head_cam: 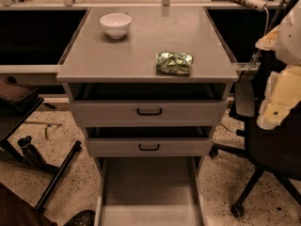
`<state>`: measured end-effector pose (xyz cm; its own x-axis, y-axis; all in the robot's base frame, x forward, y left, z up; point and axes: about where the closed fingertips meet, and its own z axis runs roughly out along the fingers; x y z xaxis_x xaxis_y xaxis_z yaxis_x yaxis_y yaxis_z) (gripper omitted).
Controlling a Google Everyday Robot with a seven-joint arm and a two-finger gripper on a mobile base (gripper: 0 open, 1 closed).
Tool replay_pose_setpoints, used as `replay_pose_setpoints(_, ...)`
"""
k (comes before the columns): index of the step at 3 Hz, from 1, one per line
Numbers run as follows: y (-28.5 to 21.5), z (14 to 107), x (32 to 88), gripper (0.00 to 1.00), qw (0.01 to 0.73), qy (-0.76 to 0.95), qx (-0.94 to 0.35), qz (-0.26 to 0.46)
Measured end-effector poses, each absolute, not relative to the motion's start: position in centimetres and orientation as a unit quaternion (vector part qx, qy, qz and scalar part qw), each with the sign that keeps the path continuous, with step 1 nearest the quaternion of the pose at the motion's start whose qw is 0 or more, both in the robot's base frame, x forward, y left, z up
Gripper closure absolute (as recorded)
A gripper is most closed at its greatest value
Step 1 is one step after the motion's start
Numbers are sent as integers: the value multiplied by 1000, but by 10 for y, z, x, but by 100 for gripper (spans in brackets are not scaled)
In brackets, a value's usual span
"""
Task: Place green can into bottom drawer
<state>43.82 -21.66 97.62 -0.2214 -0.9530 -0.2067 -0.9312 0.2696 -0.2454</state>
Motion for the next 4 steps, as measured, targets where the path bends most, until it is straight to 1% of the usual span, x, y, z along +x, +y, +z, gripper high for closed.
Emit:
replay_pose_setpoints(1, -215, 977, 440, 0, 163, 779, -605, -34)
replay_pose_setpoints(2, -198, 984, 467, 0, 175, 761, -624, -44)
replay_pose_setpoints(3, -167, 992, 508, 0, 200, 731, -651, -36)
replay_pose_setpoints(4, -137, 994, 544, 0, 228, 704, -672, -10)
